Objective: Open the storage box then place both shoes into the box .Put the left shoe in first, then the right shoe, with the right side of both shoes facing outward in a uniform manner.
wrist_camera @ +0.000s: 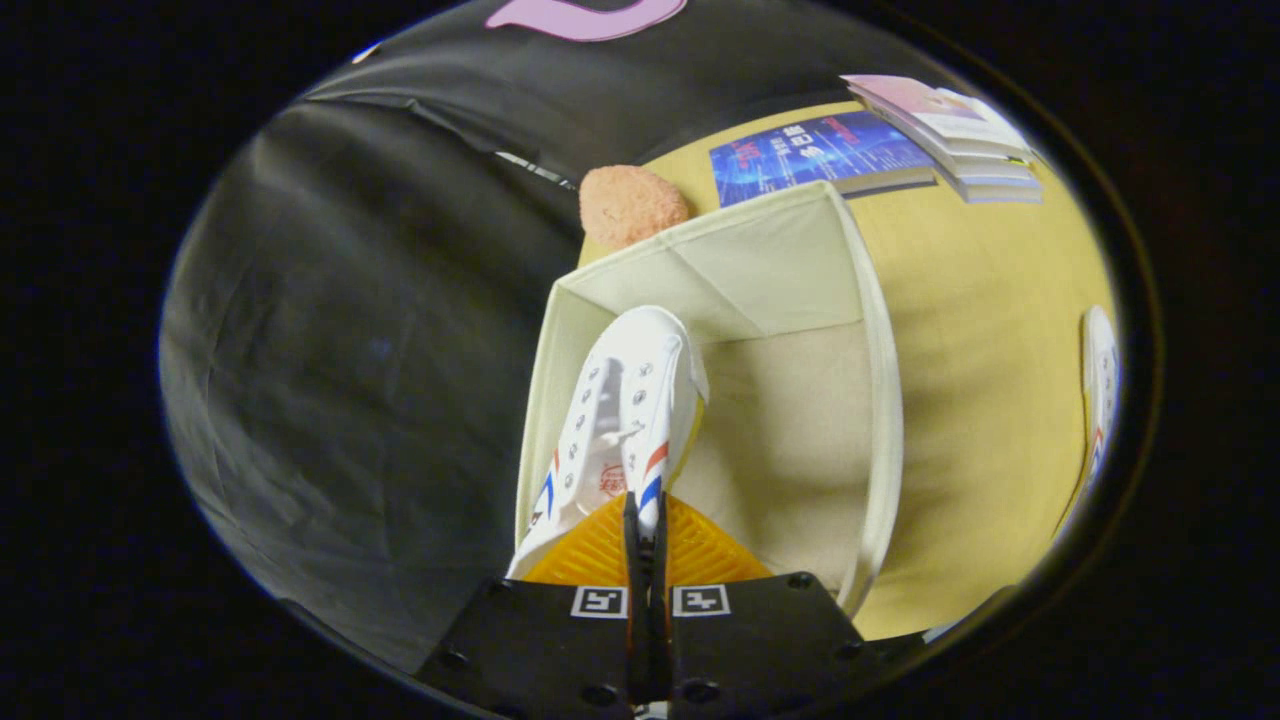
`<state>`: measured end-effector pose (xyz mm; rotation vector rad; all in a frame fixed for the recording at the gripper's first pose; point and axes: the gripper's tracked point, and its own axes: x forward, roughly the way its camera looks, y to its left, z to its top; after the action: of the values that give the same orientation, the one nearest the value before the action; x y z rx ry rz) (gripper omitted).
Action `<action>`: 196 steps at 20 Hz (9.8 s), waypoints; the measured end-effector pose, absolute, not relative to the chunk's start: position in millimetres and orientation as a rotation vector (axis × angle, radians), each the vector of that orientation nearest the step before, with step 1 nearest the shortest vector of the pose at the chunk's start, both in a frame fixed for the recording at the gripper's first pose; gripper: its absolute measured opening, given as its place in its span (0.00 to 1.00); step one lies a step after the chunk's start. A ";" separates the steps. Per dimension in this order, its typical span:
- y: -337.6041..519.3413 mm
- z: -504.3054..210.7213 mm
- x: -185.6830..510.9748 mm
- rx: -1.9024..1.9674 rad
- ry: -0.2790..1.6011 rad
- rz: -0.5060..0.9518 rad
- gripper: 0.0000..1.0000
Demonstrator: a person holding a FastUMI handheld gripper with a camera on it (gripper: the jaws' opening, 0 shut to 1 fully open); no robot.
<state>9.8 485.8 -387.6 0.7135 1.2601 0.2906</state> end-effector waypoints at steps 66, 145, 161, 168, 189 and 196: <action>98.3 -422.9 -67.5 0.776 1.056 -0.035 0.46; 443.3 -357.4 9.8 0.818 1.137 0.134 0.07; 454.8 -392.9 -5.7 0.628 1.203 -0.081 0.42; 455.7 -375.4 3.9 0.613 1.151 -0.045 0.68; 266.0 -181.1 83.8 0.385 0.418 -0.109 0.66; 208.5 -99.9 93.9 0.272 0.235 -0.167 0.66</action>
<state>93.9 208.5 -99.9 0.2723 0.2351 -0.1673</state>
